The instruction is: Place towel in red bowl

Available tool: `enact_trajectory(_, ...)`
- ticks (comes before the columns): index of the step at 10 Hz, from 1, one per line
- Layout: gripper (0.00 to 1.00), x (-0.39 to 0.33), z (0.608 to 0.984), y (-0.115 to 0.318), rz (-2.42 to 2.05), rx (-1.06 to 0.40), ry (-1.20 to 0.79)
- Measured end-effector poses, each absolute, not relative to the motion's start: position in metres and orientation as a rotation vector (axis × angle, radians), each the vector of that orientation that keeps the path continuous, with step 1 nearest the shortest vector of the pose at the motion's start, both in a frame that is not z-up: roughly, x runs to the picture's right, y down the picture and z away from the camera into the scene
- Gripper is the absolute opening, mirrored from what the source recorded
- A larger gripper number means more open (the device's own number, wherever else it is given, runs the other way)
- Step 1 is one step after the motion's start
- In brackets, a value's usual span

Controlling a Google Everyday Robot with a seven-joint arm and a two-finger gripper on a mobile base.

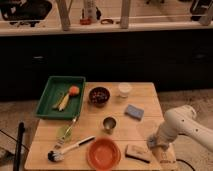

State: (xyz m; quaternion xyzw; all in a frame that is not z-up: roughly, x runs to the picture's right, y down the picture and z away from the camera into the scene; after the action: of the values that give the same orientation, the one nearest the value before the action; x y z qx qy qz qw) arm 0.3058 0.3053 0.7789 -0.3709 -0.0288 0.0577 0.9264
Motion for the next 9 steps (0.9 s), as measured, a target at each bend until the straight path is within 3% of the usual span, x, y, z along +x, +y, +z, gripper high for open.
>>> enact_trajectory(9, 0.00, 0.318, 0.781, 0.287, 0.075, -0.779, -0.078)
